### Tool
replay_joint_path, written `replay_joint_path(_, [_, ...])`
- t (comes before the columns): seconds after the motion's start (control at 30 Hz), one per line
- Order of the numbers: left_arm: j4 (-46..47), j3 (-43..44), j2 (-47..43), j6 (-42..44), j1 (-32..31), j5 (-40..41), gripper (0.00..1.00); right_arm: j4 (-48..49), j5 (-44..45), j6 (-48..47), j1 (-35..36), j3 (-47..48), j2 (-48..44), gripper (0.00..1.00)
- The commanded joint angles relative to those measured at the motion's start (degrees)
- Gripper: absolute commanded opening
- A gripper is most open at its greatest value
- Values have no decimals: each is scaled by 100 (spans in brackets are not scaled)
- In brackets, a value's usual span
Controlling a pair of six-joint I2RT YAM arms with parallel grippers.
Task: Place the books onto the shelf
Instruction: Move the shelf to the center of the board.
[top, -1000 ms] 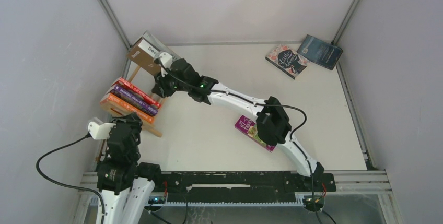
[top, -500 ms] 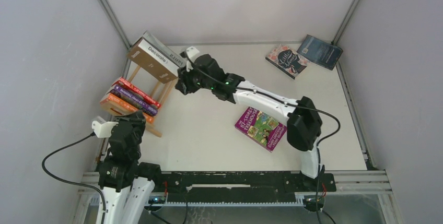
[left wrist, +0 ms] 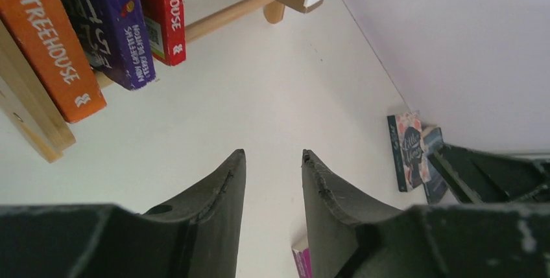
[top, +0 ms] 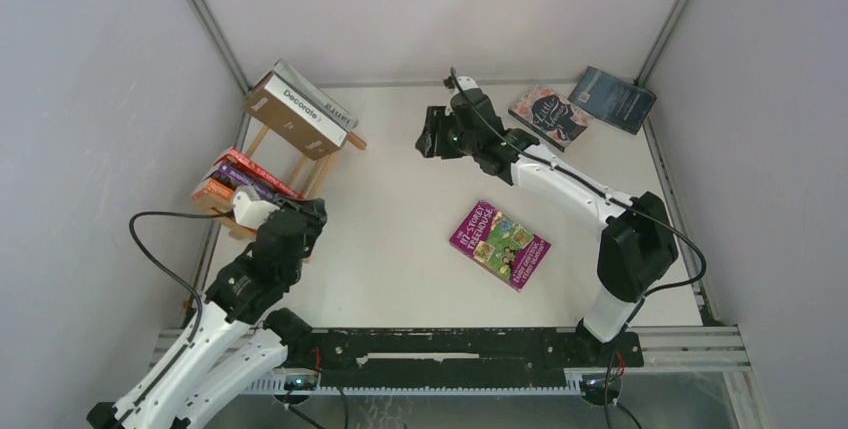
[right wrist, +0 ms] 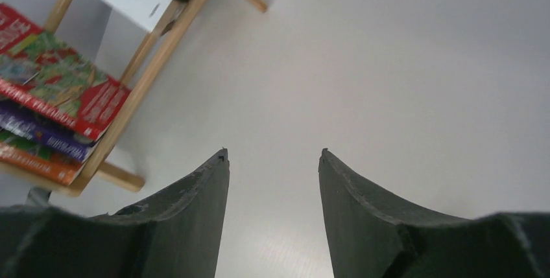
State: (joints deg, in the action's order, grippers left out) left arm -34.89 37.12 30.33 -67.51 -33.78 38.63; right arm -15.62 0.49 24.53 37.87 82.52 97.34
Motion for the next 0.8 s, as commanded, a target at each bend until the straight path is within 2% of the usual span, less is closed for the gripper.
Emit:
replay_joint_path(0.0, [-7,606,94,-134,-198,795,43,-177,-505,285,390,417,-34,61])
replay_joint_path(0.07, [-5,616,102,-121,-261,804,44,-207,-491,391,537,450,35,63])
replay_joint_path(0.17, [-149,673,148,-120,-436,947,44,64,-958,953,533,355,218,64])
replay_joint_path(0.37, [-899,634,-277,-644,-974,1687,45,550,-1360,1544,872,514,777,64])
replay_joint_path(0.57, [-1427,269,-879,-1096,-1005,2026,44,999,-1694,2212,1077,1116,1700,64])
replay_joint_path(0.77, [-1508,51,-1096,-818,-1000,2360,44,1370,-1851,2735,1176,1933,2614,64])
